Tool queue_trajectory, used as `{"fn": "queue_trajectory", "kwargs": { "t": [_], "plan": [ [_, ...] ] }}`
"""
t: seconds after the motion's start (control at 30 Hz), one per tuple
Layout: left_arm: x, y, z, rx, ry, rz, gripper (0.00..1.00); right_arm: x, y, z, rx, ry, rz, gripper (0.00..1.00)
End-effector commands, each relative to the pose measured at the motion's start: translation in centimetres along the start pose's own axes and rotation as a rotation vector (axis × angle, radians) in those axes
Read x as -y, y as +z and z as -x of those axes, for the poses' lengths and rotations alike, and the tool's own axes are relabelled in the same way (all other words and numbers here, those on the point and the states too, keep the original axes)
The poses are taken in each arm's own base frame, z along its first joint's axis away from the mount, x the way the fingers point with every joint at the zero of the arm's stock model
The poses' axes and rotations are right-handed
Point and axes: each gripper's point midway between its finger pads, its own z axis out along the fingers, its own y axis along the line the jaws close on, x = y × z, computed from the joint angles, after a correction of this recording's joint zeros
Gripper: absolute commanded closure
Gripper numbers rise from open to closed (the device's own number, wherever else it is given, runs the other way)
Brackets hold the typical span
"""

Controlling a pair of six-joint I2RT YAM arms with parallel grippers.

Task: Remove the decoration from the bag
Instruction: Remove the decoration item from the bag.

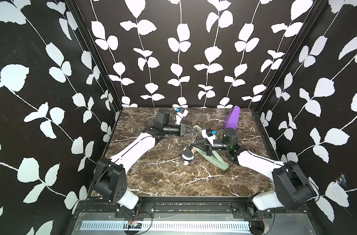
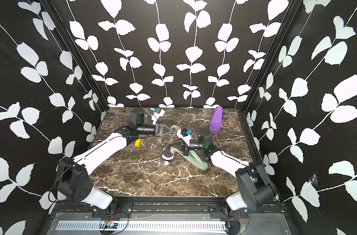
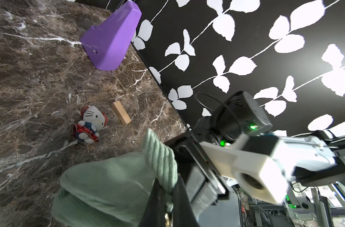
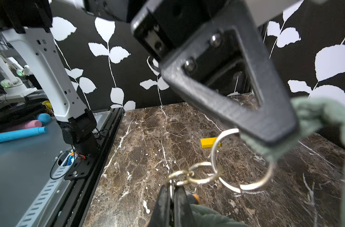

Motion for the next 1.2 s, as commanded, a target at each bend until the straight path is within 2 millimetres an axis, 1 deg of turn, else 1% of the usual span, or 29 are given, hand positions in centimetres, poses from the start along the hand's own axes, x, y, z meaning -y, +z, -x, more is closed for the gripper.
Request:
{"fn": "queue_trajectory", "kwargs": {
  "t": [0.0, 0.1, 0.2, 0.3, 0.4, 0.47, 0.57, 0.6, 0.67, 0.73, 0.8, 0.87, 0.9, 1.0, 1.17],
  "plan": [
    [0.4, 1.3, 0.7, -0.001, 0.022, 0.004, 0.86, -1.4, -0.5, 3.3, 0.079, -0.053, 0.033, 1.00],
    [0.8, 1.1, 1.1, 0.022, 0.043, 0.001, 0.71, -1.4, -0.9, 4.5, 0.100, -0.040, -0.003, 1.00],
    [0.3, -0.2, 1.5, 0.065, 0.102, 0.088, 0.59, -1.2, -1.3, 5.4, 0.124, -0.039, -0.041, 1.00],
    [0.4, -2.4, 2.5, 0.137, 0.155, 0.136, 0.54, -1.4, -1.7, 5.9, 0.142, -0.040, -0.059, 1.00],
    [-0.2, -5.1, 2.8, 0.219, 0.195, 0.186, 0.50, -1.5, -2.0, 6.3, 0.160, -0.039, -0.079, 1.00],
    [0.3, -6.5, 2.2, 0.257, 0.247, 0.190, 0.48, -1.6, -2.2, 6.4, 0.170, -0.036, -0.084, 1.00],
    [1.8, -7.6, 0.6, 0.265, 0.395, 0.169, 0.48, -1.6, -2.4, 6.9, 0.185, -0.018, -0.098, 1.00],
    [2.2, -7.8, -0.1, 0.272, 0.433, 0.149, 0.49, -1.6, -2.4, 7.1, 0.190, -0.012, -0.098, 1.00],
    [3.0, -8.2, -1.0, 0.324, 0.494, 0.110, 0.52, -1.6, -2.5, 7.4, 0.202, 0.004, -0.102, 1.00],
    [4.5, -8.6, -1.8, 0.379, 0.581, 0.058, 0.53, -1.6, -2.6, 7.7, 0.212, 0.019, -0.103, 1.00],
    [5.6, -8.5, -2.9, 0.399, 0.683, 0.012, 0.52, -1.7, -2.7, 8.2, 0.226, 0.031, -0.102, 1.00],
    [6.3, -8.2, -4.2, 0.377, 0.754, -0.036, 0.48, -1.8, -2.8, 8.6, 0.238, 0.048, -0.101, 1.00],
    [6.6, -8.0, -4.7, 0.363, 0.779, -0.061, 0.47, -1.9, -2.9, 8.7, 0.242, 0.058, -0.099, 1.00],
    [7.3, -7.7, -5.7, 0.333, 0.827, -0.108, 0.46, -2.1, -3.1, 9.3, 0.254, 0.078, -0.094, 1.00],
    [7.9, -7.2, -6.8, 0.304, 0.890, -0.126, 0.46, -2.8, -3.4, 10.3, 0.273, 0.103, -0.074, 1.00]
  ]
}}
